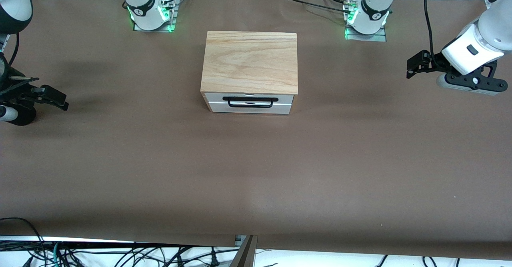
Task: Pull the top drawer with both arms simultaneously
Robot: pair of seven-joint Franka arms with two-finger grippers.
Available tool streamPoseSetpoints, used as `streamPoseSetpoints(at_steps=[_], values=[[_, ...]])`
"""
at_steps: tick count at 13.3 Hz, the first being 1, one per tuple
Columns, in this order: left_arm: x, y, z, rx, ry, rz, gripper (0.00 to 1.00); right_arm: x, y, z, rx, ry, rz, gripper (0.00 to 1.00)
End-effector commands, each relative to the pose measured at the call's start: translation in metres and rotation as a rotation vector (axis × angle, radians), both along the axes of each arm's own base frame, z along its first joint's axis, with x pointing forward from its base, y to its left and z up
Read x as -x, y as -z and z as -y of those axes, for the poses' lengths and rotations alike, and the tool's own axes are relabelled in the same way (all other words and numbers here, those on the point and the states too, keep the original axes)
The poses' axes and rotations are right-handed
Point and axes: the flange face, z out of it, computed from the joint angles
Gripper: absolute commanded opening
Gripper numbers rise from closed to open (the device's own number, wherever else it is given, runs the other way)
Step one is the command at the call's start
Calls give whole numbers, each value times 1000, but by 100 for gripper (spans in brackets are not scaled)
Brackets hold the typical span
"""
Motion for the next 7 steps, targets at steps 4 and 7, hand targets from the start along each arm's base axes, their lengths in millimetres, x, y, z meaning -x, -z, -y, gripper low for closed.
streamPoseSetpoints(at_steps=[4,7], values=[[-12,31,18,84,22,-112,100,3,-6,0,5,-12,-7,100],[-30,77,36,242,0,-208,100,0,0,-2,8,-14,-15,100]])
